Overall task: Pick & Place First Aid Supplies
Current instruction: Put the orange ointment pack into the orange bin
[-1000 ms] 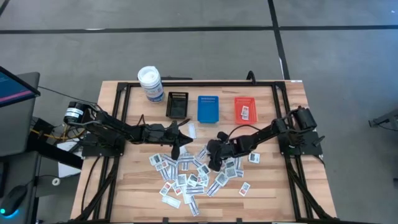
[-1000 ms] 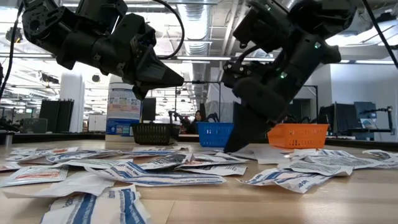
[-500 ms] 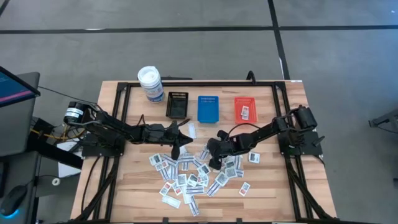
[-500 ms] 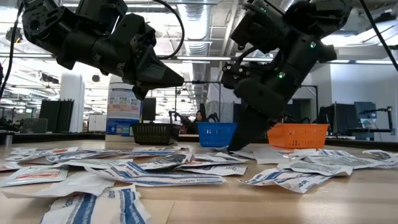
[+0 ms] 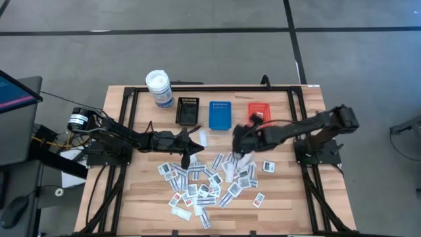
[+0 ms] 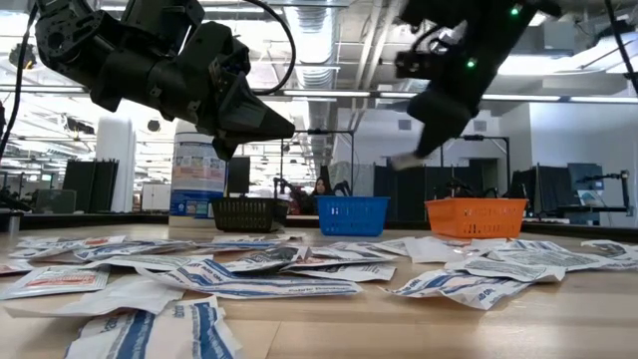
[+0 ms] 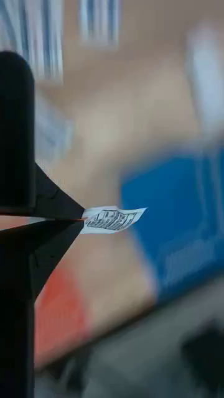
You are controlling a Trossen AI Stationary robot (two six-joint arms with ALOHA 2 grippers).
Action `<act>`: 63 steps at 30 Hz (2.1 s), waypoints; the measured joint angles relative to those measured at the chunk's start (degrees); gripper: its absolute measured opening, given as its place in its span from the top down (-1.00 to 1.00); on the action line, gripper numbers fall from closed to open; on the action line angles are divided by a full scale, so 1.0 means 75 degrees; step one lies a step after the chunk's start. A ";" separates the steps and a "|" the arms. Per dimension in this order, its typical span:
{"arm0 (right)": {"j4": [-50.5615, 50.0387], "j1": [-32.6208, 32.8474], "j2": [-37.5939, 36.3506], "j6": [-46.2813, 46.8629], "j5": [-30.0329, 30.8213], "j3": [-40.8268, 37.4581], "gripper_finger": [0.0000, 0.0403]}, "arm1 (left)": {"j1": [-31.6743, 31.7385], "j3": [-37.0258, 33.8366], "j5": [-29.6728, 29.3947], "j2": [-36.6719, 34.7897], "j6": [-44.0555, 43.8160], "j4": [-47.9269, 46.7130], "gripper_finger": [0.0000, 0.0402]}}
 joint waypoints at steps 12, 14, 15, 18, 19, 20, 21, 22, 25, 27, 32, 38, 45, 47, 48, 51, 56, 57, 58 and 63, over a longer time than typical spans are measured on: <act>-0.2211 -0.2681 -0.0726 0.0732 -0.0939 -0.0010 0.98 | 0.0001 0.0000 -0.0002 0.0000 -0.0001 0.0001 0.87; -0.2168 -0.3020 -0.0555 0.0541 -0.1312 -0.0010 0.99 | 0.0001 0.0000 -0.0002 0.0000 0.0000 0.0001 0.87; -0.2173 -0.3187 -0.0442 0.0487 -0.1399 -0.0010 0.99 | -0.0002 0.0000 -0.0002 0.0000 -0.0001 0.0001 0.87; -0.2171 -0.3589 -0.0049 0.0346 -0.1444 -0.0013 0.99 | 0.0001 0.0000 -0.0002 0.0000 -0.0001 0.0001 0.87; -0.2171 -0.3693 0.0108 0.0333 -0.1455 -0.0013 0.99 | 0.0001 0.0000 -0.0002 0.0000 -0.0001 0.0001 0.87; -0.2171 -0.3787 0.0266 0.0329 -0.1473 -0.0013 0.98 | 0.0001 0.0000 -0.0002 0.0000 -0.0001 0.0001 0.87; -0.2174 -0.3870 0.0407 0.0327 -0.1501 -0.0013 0.98 | -0.0001 0.0000 -0.0002 0.0000 -0.0001 0.0001 0.87; -0.2171 -0.3938 0.0553 0.0317 -0.1557 -0.0013 0.97 | 0.0000 0.0000 -0.0002 0.0000 -0.0001 0.0001 0.87; -0.2169 -0.4000 0.0946 -0.0001 -0.1651 -0.0019 0.94 | -0.0002 0.0000 -0.0002 0.0000 -0.0001 0.0001 0.87; -0.2068 -0.3964 0.1139 -0.0188 -0.1657 -0.0019 0.92 | 0.0001 0.0000 -0.0002 0.0000 -0.0001 0.0001 0.87; -0.1862 -0.3828 0.1363 -0.0279 -0.1668 -0.0019 0.80 | -0.0001 0.0000 -0.0002 0.0000 -0.0001 0.0001 0.87; -0.1784 -0.3673 0.1273 -0.0764 -0.1970 -0.0010 0.67 | 0.0001 0.0000 -0.0002 0.0000 -0.0001 0.0001 0.87; -0.1868 -0.3256 0.1278 -0.0877 -0.2475 -0.0010 0.56 | 0.0000 0.0000 -0.0002 0.0000 -0.0001 0.0001 0.87; -0.2057 -0.3092 0.1278 -0.0876 -0.2289 -0.0010 0.54 | 0.0001 0.0000 -0.0002 0.0000 -0.0001 0.0001 0.87; -0.2120 -0.3013 0.1278 -0.0865 -0.2164 -0.0010 0.53 | 0.0001 0.0000 -0.0002 0.0000 -0.0001 0.0001 0.87; -0.2226 -0.2799 0.1278 -0.0815 -0.2027 0.0039 0.52 | 0.0001 0.0000 -0.0002 0.0000 -0.0001 0.0001 0.87; -0.2832 -0.2394 0.1278 -0.0607 -0.2024 0.0613 0.52 | 0.0000 0.0000 -0.0002 0.0000 -0.0001 0.0001 0.87; -0.2973 -0.2298 0.1278 -0.0607 -0.2024 0.0775 0.52 | -0.0002 0.0000 -0.0002 0.0000 -0.0001 0.0001 0.87; -0.3119 -0.2191 0.1278 -0.0615 -0.2024 0.0959 0.52 | -0.0001 0.0000 -0.0002 0.0000 -0.0001 0.0001 0.87; -0.3354 -0.1476 0.0963 -0.1641 -0.2048 0.1625 0.52 | -0.0001 0.0000 -0.0002 0.0000 -0.0001 0.0001 0.87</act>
